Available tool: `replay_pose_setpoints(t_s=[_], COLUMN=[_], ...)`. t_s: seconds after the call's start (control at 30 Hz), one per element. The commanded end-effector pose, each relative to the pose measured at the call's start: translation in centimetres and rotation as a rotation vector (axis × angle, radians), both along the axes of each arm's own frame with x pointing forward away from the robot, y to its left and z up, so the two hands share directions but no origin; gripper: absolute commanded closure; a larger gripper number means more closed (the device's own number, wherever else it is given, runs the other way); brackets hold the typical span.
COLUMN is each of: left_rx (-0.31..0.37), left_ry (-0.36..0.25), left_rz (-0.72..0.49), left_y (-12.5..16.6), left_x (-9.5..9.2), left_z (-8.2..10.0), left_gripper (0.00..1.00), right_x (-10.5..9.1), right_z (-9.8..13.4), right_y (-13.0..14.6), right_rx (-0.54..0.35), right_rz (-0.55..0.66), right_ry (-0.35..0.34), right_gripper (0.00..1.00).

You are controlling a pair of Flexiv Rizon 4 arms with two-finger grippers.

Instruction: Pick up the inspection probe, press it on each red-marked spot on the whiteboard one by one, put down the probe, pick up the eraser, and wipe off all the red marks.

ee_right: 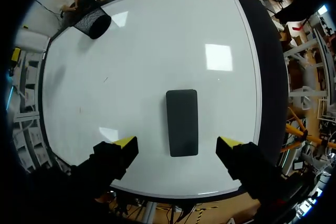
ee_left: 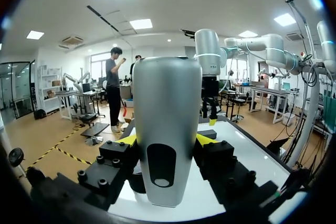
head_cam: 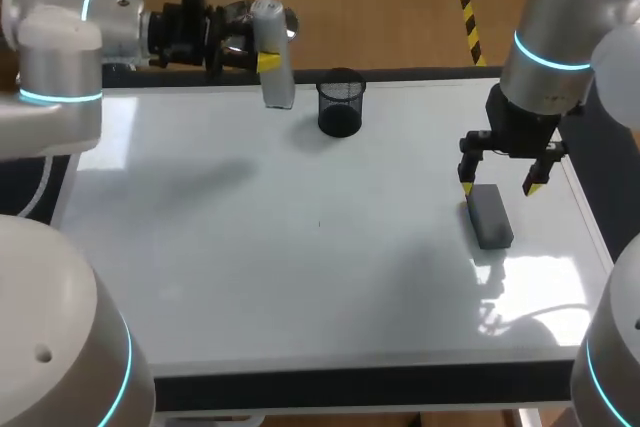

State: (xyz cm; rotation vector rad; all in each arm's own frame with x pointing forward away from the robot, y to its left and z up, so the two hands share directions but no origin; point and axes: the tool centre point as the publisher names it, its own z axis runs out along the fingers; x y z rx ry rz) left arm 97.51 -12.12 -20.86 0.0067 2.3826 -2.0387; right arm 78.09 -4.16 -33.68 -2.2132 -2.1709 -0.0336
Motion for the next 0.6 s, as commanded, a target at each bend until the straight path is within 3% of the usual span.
replay_pose_setpoints(t_s=[0.03,0.6], left_rx=[0.006,0.001], left_ry=[0.0,-0.009], left_rz=[-0.029,-0.074], left_y=[-1.2,-5.4], left_x=[1.5,4.7], left_z=[0.6,1.5], left_gripper=[1.0,1.0], right_x=[-0.1,-0.1], right_z=[0.1,0.1], right_y=[-0.1,-0.1], right_rx=[0.001,0.001], right_rz=[0.001,0.001], right_ry=[-0.001,-0.001], right_gripper=[0.0,0.0])
